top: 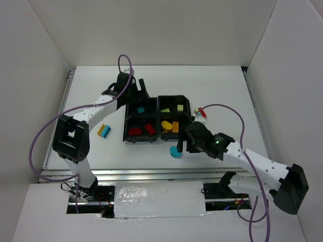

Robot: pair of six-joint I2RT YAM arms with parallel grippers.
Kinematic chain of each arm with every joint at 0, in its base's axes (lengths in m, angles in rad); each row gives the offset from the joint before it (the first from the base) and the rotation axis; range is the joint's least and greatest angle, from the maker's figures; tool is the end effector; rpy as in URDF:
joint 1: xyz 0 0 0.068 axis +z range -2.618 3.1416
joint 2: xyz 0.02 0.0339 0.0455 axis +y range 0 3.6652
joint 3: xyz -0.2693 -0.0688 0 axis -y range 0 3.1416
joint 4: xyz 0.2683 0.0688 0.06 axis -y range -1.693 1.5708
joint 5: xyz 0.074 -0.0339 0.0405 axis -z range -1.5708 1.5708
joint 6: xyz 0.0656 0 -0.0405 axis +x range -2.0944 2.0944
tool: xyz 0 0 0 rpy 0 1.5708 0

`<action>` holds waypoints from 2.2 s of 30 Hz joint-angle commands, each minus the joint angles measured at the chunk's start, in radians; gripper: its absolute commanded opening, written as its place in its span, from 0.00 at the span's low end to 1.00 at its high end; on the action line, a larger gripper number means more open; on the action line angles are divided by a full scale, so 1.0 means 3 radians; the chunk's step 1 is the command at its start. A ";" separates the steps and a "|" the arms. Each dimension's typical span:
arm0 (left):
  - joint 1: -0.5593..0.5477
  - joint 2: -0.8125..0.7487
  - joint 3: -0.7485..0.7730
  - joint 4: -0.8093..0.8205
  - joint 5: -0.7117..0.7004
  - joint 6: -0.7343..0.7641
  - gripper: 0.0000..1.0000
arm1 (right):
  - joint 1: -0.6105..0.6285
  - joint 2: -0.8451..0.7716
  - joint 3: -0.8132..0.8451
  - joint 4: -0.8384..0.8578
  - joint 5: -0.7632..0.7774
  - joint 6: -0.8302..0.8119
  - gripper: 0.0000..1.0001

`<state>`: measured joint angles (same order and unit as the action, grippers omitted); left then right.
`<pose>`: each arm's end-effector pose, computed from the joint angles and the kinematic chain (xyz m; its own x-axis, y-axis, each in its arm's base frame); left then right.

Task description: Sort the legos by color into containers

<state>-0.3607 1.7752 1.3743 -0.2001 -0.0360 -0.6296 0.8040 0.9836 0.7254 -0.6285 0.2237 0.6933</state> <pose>0.4314 -0.1602 0.2488 -0.6190 -0.3954 -0.6786 -0.0489 0.8817 -0.4692 0.1719 0.1575 0.2203 -0.8002 0.0676 -0.5959 -0.1216 0.9547 0.2716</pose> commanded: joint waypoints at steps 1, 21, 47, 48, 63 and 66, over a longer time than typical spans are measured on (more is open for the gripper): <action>0.0001 -0.0261 -0.0045 0.0171 -0.0028 0.0033 0.99 | 0.0111 0.0274 0.0000 0.0136 -0.0015 -0.0128 0.97; 0.0042 -0.2705 -0.0699 -0.1091 -0.0217 0.0273 0.99 | 0.0434 0.1906 0.0537 0.0770 0.0154 -0.0557 0.81; 0.0185 -0.3228 -0.1221 -0.1685 -0.1240 0.0253 1.00 | 0.0404 0.2880 0.3338 -0.0174 0.0414 -0.0588 0.00; 0.0195 -0.3233 -0.1237 -0.1670 -0.1235 0.0258 1.00 | 0.0373 0.3009 0.3507 -0.0231 0.0511 -0.0547 0.00; 0.0292 -0.3023 -0.1257 -0.1726 -0.1291 0.0232 1.00 | 0.0015 0.4043 0.4556 -0.0099 0.0686 -0.0485 0.35; 0.0302 -0.3044 -0.1262 -0.1741 -0.1352 0.0181 1.00 | 0.0010 0.4110 0.4633 -0.0119 0.0640 -0.0527 0.72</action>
<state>-0.2779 0.8783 0.9924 -0.7330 -0.4141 -0.5560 0.8047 2.1956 2.0548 -0.6914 0.4122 0.5529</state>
